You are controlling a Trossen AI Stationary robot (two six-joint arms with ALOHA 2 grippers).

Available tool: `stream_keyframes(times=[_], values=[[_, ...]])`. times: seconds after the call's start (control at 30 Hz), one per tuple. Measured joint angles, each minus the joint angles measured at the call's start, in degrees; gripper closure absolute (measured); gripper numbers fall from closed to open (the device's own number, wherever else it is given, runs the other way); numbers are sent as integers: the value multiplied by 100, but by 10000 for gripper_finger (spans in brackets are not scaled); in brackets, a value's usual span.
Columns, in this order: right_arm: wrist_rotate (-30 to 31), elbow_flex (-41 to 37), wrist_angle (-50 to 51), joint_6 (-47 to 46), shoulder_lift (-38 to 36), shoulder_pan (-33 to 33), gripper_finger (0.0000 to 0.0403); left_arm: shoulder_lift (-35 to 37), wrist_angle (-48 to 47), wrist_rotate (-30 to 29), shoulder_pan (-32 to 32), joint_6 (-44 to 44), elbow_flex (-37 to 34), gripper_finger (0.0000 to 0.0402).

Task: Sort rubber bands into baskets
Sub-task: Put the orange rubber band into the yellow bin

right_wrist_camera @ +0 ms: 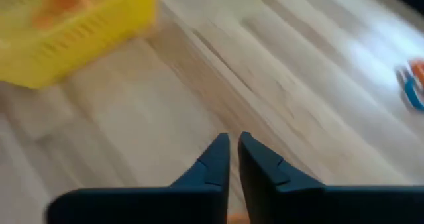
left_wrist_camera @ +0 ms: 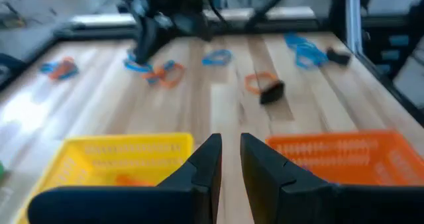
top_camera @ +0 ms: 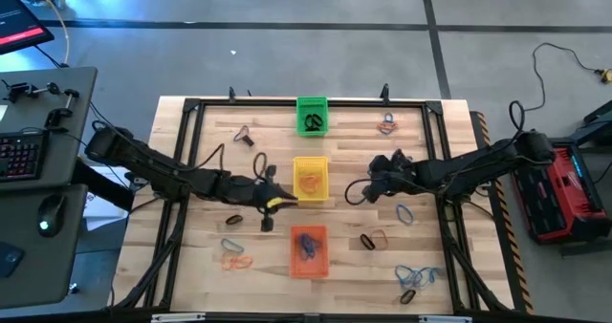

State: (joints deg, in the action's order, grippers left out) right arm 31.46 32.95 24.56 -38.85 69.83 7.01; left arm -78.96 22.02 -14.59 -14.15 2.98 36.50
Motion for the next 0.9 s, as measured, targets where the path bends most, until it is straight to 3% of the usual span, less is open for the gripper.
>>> stream_keyframes(times=[0.3, 0.63, 0.9], values=[[42, -6, 701, -619, 159, -66, 295, 128, 1848, 95, 241, 131, -964, 355], [1, -2, 623, -590, 169, -77, 284, 134, 1878, 118, 332, 63, -1096, 355], [-177, -2, 651, -617, 169, -77, 284, 416, 1627, 551, 341, -141, -1123, 355]])
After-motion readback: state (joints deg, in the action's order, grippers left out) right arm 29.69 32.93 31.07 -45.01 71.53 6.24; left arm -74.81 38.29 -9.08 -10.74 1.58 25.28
